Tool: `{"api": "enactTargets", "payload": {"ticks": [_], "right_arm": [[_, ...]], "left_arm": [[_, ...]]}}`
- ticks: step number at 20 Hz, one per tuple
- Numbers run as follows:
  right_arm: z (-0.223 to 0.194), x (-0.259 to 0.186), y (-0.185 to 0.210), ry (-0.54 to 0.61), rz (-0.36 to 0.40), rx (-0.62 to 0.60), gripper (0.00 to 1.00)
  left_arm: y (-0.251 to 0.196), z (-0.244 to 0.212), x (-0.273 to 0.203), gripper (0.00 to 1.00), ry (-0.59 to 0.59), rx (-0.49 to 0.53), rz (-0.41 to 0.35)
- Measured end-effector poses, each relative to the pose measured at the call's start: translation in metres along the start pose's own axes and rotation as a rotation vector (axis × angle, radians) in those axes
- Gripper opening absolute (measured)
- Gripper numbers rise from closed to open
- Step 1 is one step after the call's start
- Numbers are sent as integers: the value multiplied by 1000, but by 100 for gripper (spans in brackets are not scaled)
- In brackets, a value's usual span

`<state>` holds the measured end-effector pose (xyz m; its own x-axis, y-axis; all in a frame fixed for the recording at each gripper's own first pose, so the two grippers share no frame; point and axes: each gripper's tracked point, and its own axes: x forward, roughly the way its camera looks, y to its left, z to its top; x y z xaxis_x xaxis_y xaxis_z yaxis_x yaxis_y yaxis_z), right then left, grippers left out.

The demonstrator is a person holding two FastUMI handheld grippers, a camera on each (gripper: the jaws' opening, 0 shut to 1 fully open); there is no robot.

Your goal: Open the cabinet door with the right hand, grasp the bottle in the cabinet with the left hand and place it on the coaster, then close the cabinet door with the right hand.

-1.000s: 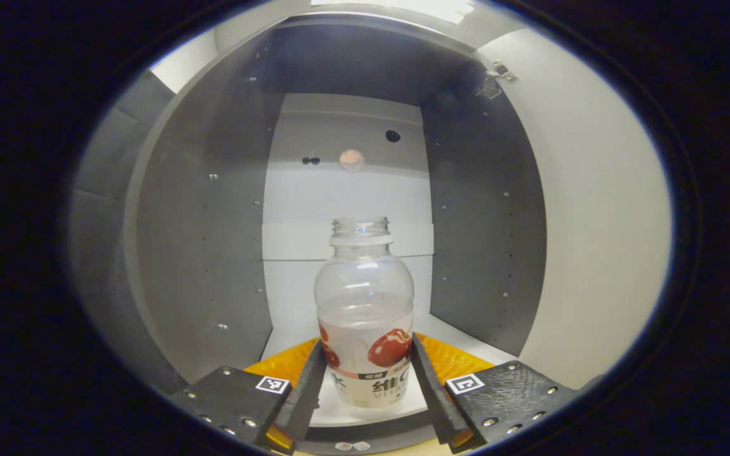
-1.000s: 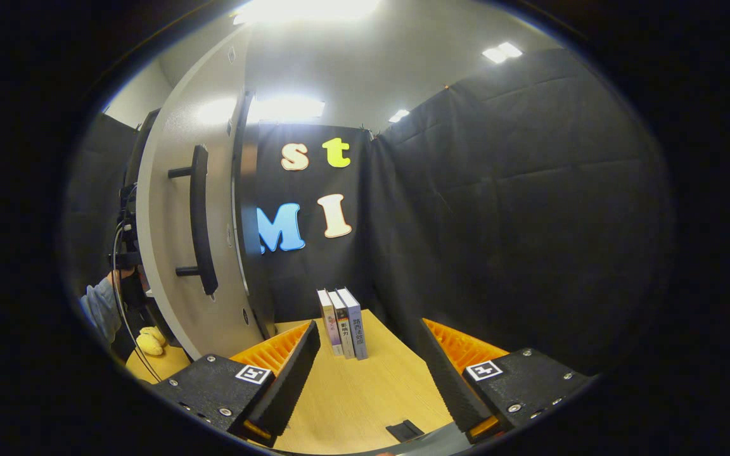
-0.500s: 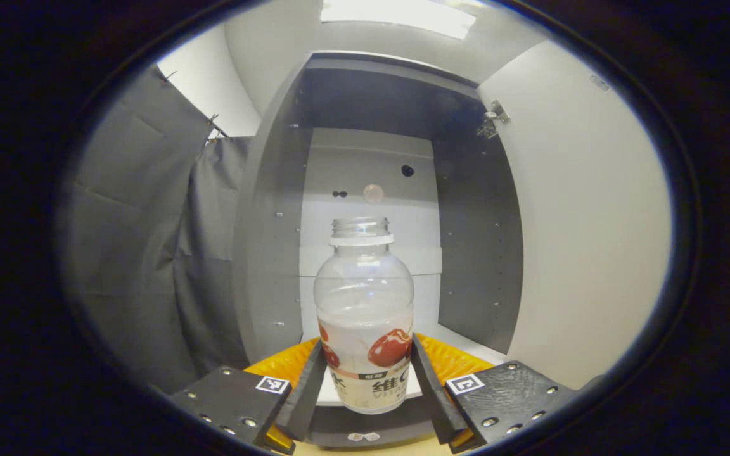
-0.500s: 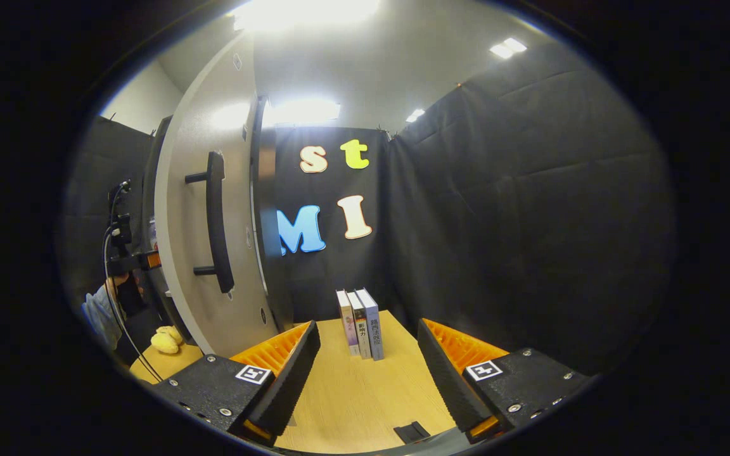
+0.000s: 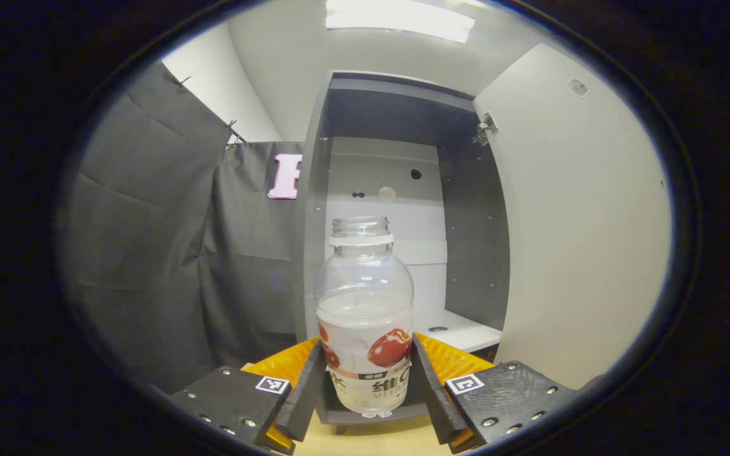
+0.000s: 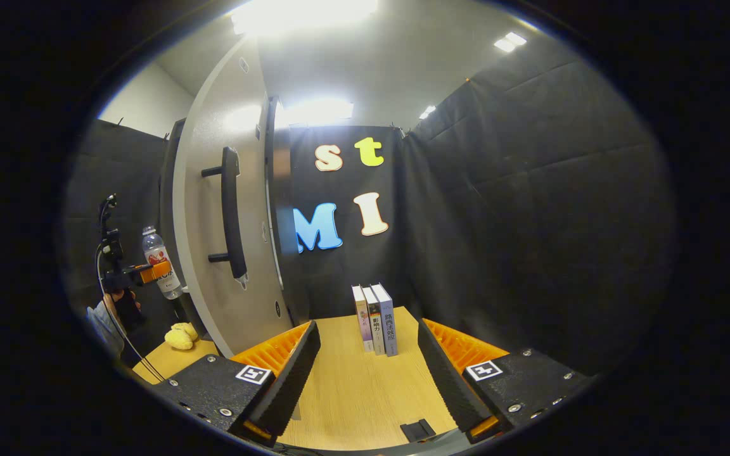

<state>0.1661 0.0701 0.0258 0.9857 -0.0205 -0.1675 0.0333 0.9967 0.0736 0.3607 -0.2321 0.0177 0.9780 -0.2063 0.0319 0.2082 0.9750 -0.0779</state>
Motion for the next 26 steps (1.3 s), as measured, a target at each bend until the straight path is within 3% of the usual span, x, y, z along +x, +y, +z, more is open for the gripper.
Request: {"api": "enactTargets", "payload": {"ticks": [6,7,8,13,16,17,23,26], "right_arm": [[-9,-3,1,8,20,18,96],[-12,-6,2,14,27,20,95],[-14,-10,5,18,31,18,95],[-19,-17,14,24,54,0,95],[-26,-17,16,39,63,11,95],[-28,-19,15,45,61,16,96],[-29,-18,11,58,57,41,96],[-28,-12,13,58,59,37,91]], "left_arm": [[-1,-2,1,71,39,-42,30],[0,0,-2,78,41,-47,30],[2,0,-2,71,41,-48,32],[4,-5,2,71,72,-60,48],[4,-8,4,78,99,-75,70],[5,-8,4,71,109,-87,75],[7,-23,7,75,212,-108,88],[6,-30,7,78,242,-99,85]]}}
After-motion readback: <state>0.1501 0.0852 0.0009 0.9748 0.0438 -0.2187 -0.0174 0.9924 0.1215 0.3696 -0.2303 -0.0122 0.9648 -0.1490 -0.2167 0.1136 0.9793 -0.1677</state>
